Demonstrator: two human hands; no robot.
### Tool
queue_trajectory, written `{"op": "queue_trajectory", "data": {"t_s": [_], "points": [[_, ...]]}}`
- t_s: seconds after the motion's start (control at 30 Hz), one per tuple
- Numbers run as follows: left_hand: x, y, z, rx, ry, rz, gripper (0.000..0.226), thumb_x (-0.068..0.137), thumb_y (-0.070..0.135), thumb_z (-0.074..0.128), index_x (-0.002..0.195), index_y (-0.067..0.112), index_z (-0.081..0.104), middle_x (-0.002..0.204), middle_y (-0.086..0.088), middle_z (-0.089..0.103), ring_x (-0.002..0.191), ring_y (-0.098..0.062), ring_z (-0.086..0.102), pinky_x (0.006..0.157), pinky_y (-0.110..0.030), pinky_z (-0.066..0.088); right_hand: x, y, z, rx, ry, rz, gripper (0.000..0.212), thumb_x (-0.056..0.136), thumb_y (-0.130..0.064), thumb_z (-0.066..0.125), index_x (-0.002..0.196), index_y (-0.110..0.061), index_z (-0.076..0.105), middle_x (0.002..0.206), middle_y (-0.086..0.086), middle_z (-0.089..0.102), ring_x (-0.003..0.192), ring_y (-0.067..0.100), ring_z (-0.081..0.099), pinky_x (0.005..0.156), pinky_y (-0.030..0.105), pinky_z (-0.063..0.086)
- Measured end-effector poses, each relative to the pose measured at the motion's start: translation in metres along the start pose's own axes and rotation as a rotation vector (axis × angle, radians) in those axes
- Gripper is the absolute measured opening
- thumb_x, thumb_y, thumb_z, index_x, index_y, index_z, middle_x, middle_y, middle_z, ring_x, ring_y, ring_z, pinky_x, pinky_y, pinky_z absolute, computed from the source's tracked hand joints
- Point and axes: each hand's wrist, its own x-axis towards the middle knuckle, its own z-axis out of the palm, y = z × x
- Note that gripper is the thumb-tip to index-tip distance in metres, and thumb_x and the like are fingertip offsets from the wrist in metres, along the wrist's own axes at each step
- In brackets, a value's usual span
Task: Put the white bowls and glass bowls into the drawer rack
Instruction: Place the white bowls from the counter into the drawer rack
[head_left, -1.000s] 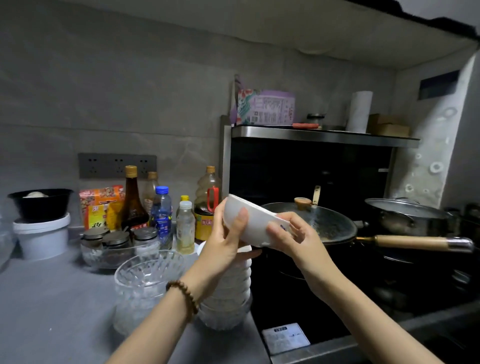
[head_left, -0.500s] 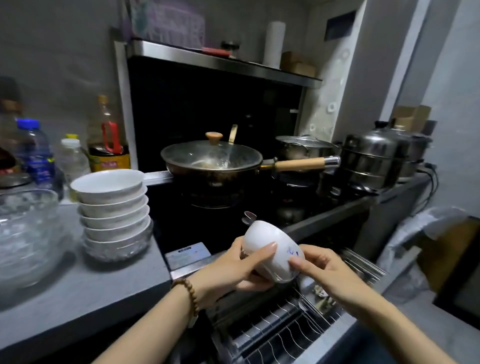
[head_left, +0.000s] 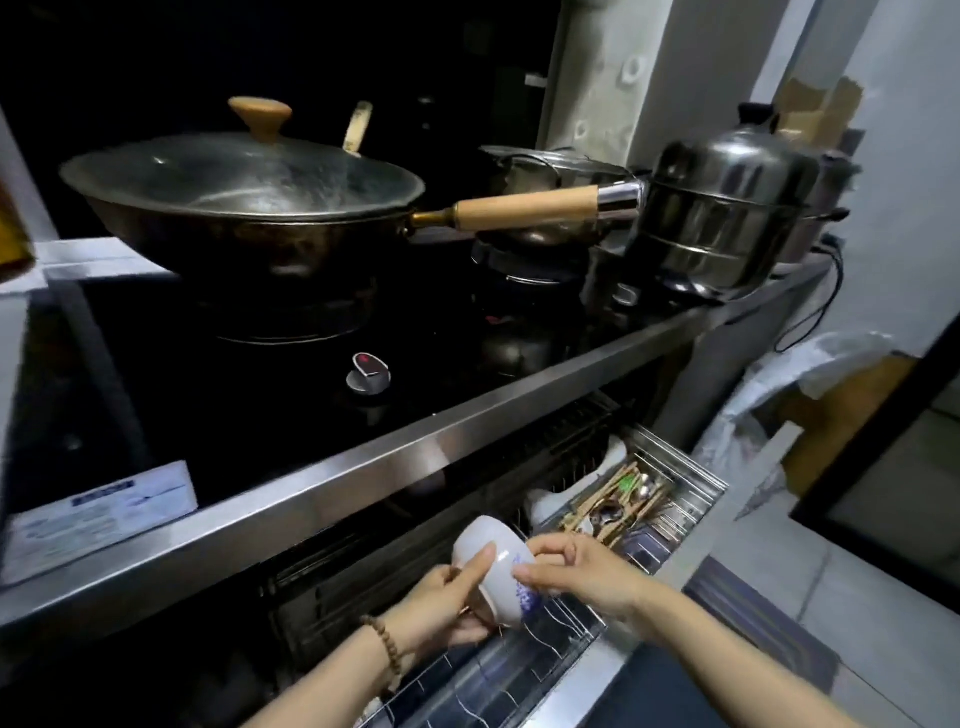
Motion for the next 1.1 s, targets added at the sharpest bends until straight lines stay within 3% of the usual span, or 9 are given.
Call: {"op": "queue_trajectory", "data": {"t_s": [0.1,0.2,0.33,0.47,0.6,0.63,0.83,1.0,1.1], "points": [[0.032,-0.006,-0.007,-0.055,0.060,-0.028,0.038,0.081,0.053,0.056,0.090,0.017,0.051,0.064,-0.004,0.050,0.048,-0.012,0.046,0.051,-0.023,0.052,0.040,0.011,-0.015,-0.025,-0.025,0.065,0.026,0.085,-0.024,0.067,0.107,-0.010,0.070,0.099,0.012,0.073,0.085,0.015,0.062,0.083,0.026,0.051],[0.059,-0.013,-0.014,-0.056,0.142,-0.017,0.026,0.087,0.041,0.057,0.083,0.019,0.044,0.059,-0.006,0.053,0.047,-0.016,0.047,0.038,-0.018,0.046,0.078,0.024,-0.024,-0.015,-0.063,0.138,0.027,0.088,-0.024,0.063,0.110,-0.011,0.068,0.089,0.000,0.073,0.081,0.010,0.065,0.082,0.025,0.051],[0.091,-0.028,-0.025,0.071,0.240,0.022,0.028,0.088,0.039,0.056,0.069,0.021,0.048,0.052,-0.002,0.059,0.049,-0.013,0.053,0.043,-0.015,0.046,0.114,0.044,-0.028,0.056,-0.062,0.209,0.031,0.088,-0.020,0.062,0.118,-0.009,0.064,0.109,0.010,0.070,0.095,0.018,0.065,0.093,0.030,0.051],[0.110,-0.044,-0.034,0.147,0.278,0.041,0.027,0.087,0.046,0.055,0.071,0.023,0.052,0.062,-0.003,0.063,0.050,-0.008,0.056,0.047,-0.015,0.048,0.136,0.060,-0.030,0.132,-0.075,0.272,0.033,0.089,-0.013,0.060,0.121,-0.006,0.062,0.104,0.005,0.068,0.093,0.015,0.063,0.085,0.021,0.052],[0.128,-0.058,-0.035,0.184,0.274,0.049,0.021,0.086,0.048,0.055,0.076,0.030,0.051,0.079,-0.006,0.069,0.074,-0.017,0.066,0.077,-0.030,0.059,0.148,0.072,-0.036,0.123,-0.076,0.288,0.039,0.090,-0.010,0.059,0.127,0.000,0.057,0.122,0.021,0.062,0.102,0.024,0.061,0.100,0.033,0.048],[0.132,-0.062,-0.036,0.195,0.272,0.053,0.019,0.086,0.047,0.055,0.078,0.031,0.051,0.081,-0.004,0.070,0.077,-0.016,0.067,0.078,-0.029,0.058,0.150,0.076,-0.036,0.117,-0.076,0.289,0.039,0.090,-0.010,0.059,0.127,0.001,0.056,0.123,0.022,0.061,0.103,0.026,0.061,0.101,0.034,0.047],[0.148,-0.079,-0.040,0.194,0.294,0.062,0.021,0.080,0.054,0.057,0.085,0.035,0.051,0.079,0.003,0.071,0.075,-0.010,0.068,0.066,-0.021,0.056,0.161,0.091,-0.038,0.155,-0.072,0.319,0.038,0.089,-0.008,0.060,0.125,0.002,0.057,0.098,0.009,0.067,0.080,0.012,0.067,0.075,0.019,0.056],[0.160,-0.084,-0.043,0.212,0.327,0.040,0.034,0.082,0.055,0.056,0.108,0.041,0.040,0.079,0.003,0.070,0.074,-0.013,0.066,0.080,-0.032,0.058,0.171,0.092,-0.035,0.143,-0.030,0.327,0.034,0.089,-0.008,0.060,0.121,0.003,0.059,0.084,0.003,0.071,0.069,0.008,0.068,0.060,0.015,0.053],[0.164,-0.084,-0.040,0.250,0.351,0.038,0.062,0.083,0.051,0.058,0.136,0.033,0.031,0.081,0.001,0.069,0.069,-0.011,0.065,0.065,-0.022,0.057,0.172,0.094,-0.038,0.131,-0.013,0.353,0.022,0.089,-0.011,0.061,0.110,-0.004,0.064,0.069,-0.004,0.072,0.055,0.002,0.068,0.047,0.012,0.049]]}}
